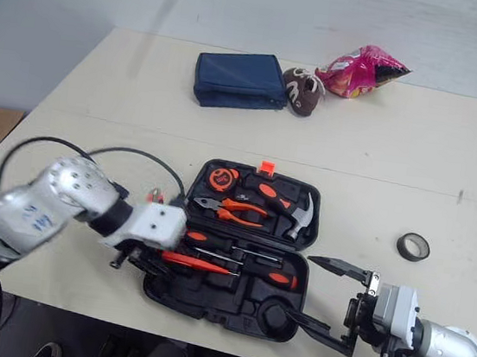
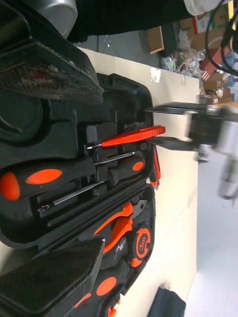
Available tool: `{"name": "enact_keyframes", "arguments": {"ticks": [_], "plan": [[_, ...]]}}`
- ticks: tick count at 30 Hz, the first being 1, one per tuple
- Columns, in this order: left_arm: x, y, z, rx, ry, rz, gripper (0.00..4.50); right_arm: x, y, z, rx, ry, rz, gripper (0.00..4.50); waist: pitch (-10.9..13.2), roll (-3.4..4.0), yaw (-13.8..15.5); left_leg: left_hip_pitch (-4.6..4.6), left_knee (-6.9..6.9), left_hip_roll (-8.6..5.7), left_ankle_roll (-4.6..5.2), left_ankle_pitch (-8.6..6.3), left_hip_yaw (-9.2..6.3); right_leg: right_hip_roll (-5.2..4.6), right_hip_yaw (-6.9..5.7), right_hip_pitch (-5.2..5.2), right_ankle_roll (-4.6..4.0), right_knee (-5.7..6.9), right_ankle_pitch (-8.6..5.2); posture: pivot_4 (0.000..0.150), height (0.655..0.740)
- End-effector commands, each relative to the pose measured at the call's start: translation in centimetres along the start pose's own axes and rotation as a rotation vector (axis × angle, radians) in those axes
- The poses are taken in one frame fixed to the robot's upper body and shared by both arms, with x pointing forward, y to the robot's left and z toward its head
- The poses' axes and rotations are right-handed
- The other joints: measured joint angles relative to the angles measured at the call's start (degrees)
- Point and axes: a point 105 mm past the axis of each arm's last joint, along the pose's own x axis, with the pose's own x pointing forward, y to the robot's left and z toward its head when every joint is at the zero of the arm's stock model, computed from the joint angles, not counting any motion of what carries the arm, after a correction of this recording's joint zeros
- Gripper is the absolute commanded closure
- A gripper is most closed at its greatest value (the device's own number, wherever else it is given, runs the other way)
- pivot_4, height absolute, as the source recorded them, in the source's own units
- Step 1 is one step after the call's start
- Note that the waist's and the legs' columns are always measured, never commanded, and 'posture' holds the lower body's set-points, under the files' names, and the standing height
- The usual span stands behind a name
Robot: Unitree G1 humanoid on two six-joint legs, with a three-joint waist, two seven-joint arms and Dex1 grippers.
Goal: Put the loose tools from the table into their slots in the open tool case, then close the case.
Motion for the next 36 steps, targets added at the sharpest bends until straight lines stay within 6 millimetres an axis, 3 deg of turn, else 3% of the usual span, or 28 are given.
{"name": "enact_keyframes", "arguments": {"ticks": [1, 8, 11, 14, 25, 36], "plan": [[-0.7, 0.3, 0.1, 0.043, -0.140, 0.035, 2.40, 0.0, 0.0, 0.7, -0.017, -0.020, 0.007, 0.00, 0.00, 0.00, 0.05, 0.01, 0.01, 0.00, 0.00, 0.00, 0.00, 0.00, 0.00, 0.00, 0.00, 0.00, 0.00, 0.150, 0.7400], [-0.7, 0.5, -1.0, 0.011, -0.352, 0.097, 2.40, 0.0, -0.2, 0.5, -0.014, -0.019, 0.005, 0.00, 0.03, -0.05, 0.12, -0.02, 0.03, -0.01, 0.00, 0.00, -0.01, -0.03, -0.02, -0.01, 0.00, 0.00, 0.00, 0.150, 0.7400], [-0.4, 1.1, -1.5, -0.020, -0.374, 0.136, 3.19, -0.1, -0.3, 0.3, -0.014, -0.020, 0.002, 0.00, 0.03, -0.06, 0.15, -0.03, 0.05, 0.00, 0.00, 0.00, -0.02, -0.02, -0.03, 0.00, 0.00, 0.00, 0.00, 0.150, 0.7400], [0.6, 1.8, -1.9, -0.063, -0.409, 0.177, 4.42, -0.1, -0.3, 0.1, -0.015, -0.018, -0.002, 0.00, 0.03, -0.06, 0.13, -0.02, 0.05, -0.01, 0.00, 0.00, -0.02, -0.02, -0.04, 0.00, 0.01, 0.03, 0.00, 0.150, 0.7400], [3.8, 1.4, -3.0, -0.084, -0.331, 0.142, 4.47, -0.3, -0.2, 0.1, -0.022, -0.018, -0.016, 0.00, 0.03, -0.05, 0.04, -0.01, 0.05, -0.01, 0.00, 0.00, -0.01, 0.00, -0.04, -0.01, 0.01, 0.08, 0.01, 0.150, 0.7400], [4.6, 0.4, -3.0, -0.077, -0.309, 0.062, 4.47, -0.4, -0.3, -0.1, -0.027, -0.017, -0.032, 0.00, 0.02, -0.04, 0.02, 0.00, 0.05, -0.02, 0.00, 0.00, 0.00, -0.01, -0.03, -0.01, 0.01, 0.08, 0.01, 0.150, 0.7400]]}}
